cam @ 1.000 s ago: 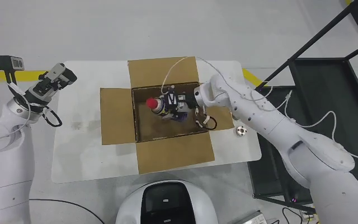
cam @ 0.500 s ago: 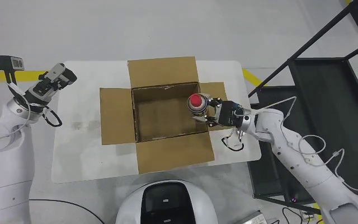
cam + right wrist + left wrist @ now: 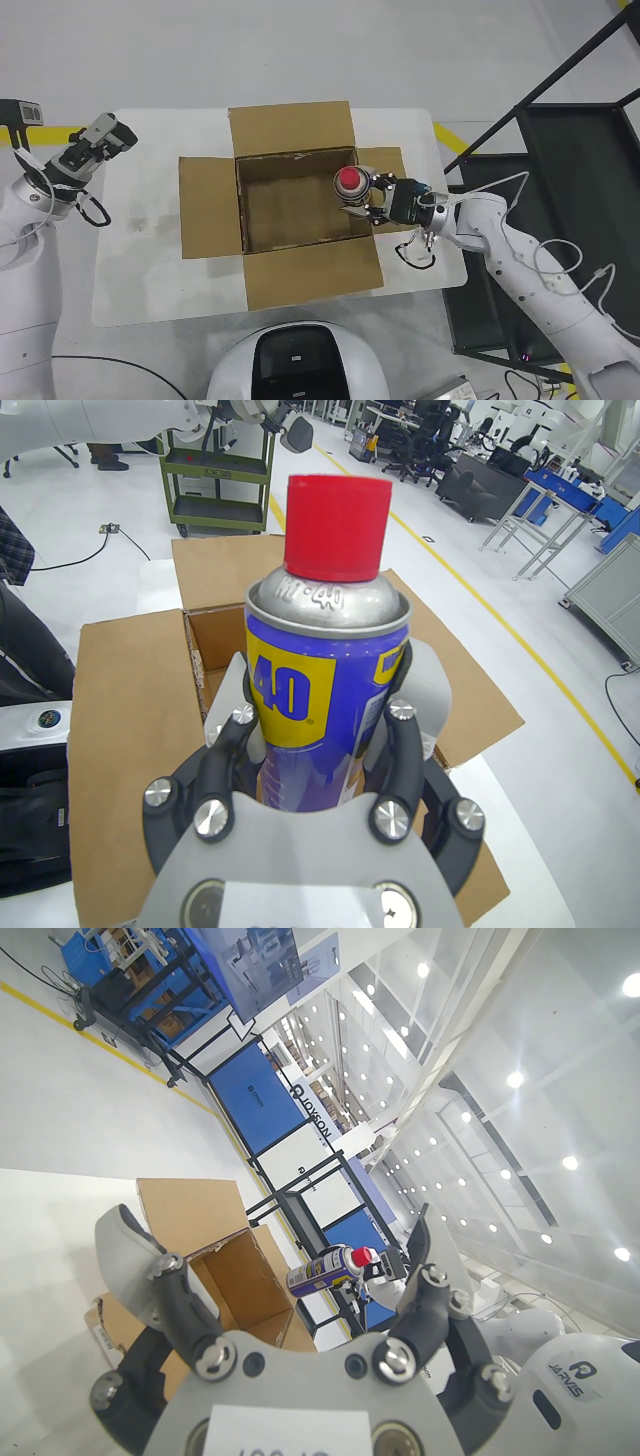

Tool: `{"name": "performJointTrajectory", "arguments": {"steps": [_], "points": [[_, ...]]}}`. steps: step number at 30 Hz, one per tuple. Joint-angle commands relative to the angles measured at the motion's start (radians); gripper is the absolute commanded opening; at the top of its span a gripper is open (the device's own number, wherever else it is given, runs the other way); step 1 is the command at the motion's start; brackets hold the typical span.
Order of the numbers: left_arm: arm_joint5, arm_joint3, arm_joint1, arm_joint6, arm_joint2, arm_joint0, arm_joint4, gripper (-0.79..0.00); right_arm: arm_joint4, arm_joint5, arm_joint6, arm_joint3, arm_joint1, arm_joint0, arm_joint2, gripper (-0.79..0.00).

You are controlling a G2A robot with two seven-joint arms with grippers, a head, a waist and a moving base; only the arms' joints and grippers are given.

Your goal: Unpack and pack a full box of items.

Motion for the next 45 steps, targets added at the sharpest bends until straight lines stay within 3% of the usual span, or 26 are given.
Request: {"name": "performJointTrajectory", "arguments": {"steps": [1, 5, 8, 12, 15, 21, 42, 45], "points": [[0.0, 0.0, 0.0, 0.0, 0.0, 0.0, 0.0, 0.0, 0.022, 0.027, -0.009, -0.001, -0.002, -0.005, 0.009, -0.785], [0.0, 0.0, 0.0, 0.0, 0.0, 0.0, 0.0, 0.0, 0.074, 0.037, -0.145, 0.039, 0.001, -0.056, 0.07, -0.785], [0.0, 0.0, 0.0, 0.0, 0.0, 0.0, 0.0, 0.0, 0.028, 0.067, -0.304, 0.096, 0.012, -0.141, 0.137, -0.785], [0.0, 0.0, 0.0, 0.0, 0.0, 0.0, 0.0, 0.0, -0.032, 0.203, -0.501, 0.161, 0.022, -0.285, 0.227, -0.785], [0.0, 0.0, 0.0, 0.0, 0.0, 0.0, 0.0, 0.0, 0.056, 0.267, -0.623, 0.188, 0.019, -0.393, 0.275, -0.785], [0.0, 0.0, 0.0, 0.0, 0.0, 0.0, 0.0, 0.0, 0.137, 0.248, -0.641, 0.19, 0.014, -0.498, 0.318, -0.785], [0.0, 0.0, 0.0, 0.0, 0.0, 0.0, 0.0, 0.0, 0.16, 0.223, -0.594, 0.195, 0.011, -0.5, 0.321, -0.785], [0.0, 0.0, 0.0, 0.0, 0.0, 0.0, 0.0, 0.0, 0.093, 0.246, -0.669, 0.242, 0.006, -0.504, 0.323, -0.785]]}}
